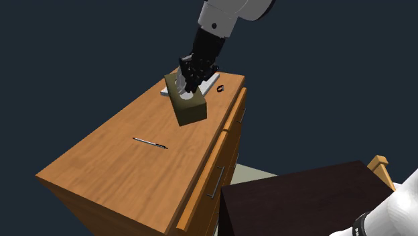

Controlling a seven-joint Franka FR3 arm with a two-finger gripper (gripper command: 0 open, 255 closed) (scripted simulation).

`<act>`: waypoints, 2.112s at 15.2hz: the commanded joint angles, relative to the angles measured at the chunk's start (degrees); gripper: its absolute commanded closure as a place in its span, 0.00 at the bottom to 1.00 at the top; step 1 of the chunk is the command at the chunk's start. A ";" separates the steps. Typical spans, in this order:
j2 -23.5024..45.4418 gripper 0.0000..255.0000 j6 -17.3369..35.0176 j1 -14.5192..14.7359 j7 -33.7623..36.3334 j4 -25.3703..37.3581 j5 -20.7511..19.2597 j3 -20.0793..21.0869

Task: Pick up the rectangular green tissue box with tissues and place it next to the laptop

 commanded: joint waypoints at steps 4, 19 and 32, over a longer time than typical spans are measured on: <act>8.23 1.00 -1.36 -2.72 -5.28 7.44 -0.52 -2.99; 35.76 1.00 -10.44 -11.01 -14.45 39.36 -1.75 -7.66; 72.27 1.00 -30.20 -18.55 -11.65 94.75 -5.01 -8.09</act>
